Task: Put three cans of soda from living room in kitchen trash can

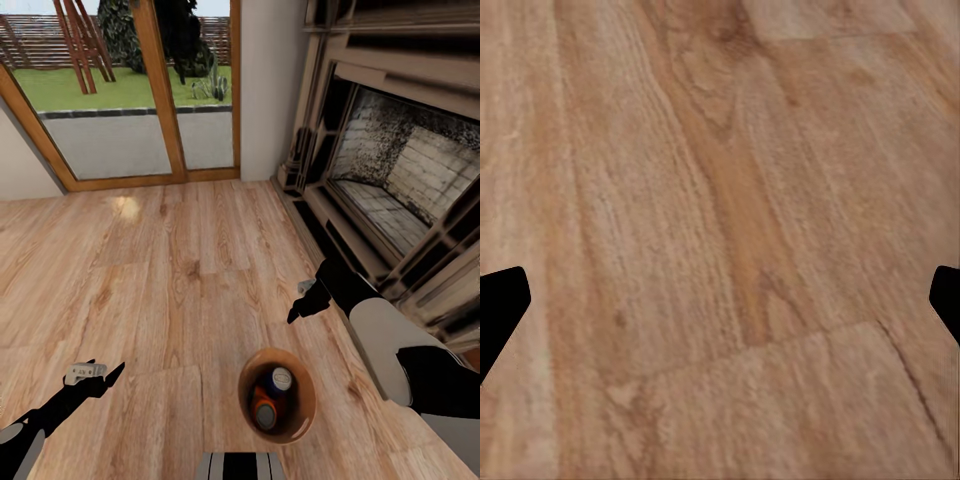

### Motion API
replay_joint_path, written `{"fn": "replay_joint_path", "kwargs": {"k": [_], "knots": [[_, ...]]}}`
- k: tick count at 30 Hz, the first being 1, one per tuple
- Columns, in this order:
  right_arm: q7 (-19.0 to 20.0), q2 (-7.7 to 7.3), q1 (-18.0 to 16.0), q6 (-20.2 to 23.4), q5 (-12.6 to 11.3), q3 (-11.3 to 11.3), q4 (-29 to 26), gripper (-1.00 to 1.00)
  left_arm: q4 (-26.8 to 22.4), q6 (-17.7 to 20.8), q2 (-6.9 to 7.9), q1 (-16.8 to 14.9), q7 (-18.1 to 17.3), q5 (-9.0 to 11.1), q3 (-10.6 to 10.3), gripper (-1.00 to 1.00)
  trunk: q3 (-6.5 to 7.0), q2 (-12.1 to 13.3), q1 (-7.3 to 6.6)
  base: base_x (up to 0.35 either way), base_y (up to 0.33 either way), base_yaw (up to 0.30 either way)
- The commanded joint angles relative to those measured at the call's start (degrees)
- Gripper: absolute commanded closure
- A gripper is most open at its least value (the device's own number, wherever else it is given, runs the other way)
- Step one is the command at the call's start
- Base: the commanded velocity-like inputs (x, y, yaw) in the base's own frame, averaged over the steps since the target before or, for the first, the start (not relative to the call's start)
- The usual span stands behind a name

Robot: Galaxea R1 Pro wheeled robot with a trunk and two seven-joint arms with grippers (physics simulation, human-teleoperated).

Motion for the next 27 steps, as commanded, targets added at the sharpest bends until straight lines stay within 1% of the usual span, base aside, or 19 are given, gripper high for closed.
{"fn": "replay_joint_path", "kwargs": {"k": [1,19,27], "knots": [[0.0,-0.02,0.0,0.0,0.0,0.0,0.0,-1.0,0.0,0.1,0.0,0.0,0.0,0.0,0.0,-1.0,0.18,0.4,-0.22,0.0,0.0,0.0],[0.0,-0.28,0.1,0.0,0.0,0.0,0.0,-1.0,2.4,0.3,0.0,-0.1,0.1,0.0,0.0,-1.0,3.42,7.6,-4.18,0.0,0.0,0.0],[-0.1,-0.5,0.1,0.0,0.0,0.0,-0.1,-1.0,2.4,-0.3,0.0,0.0,0.0,0.3,0.1,-1.0,3.42,7.6,-4.18,0.023,0.0,0.0]]}}
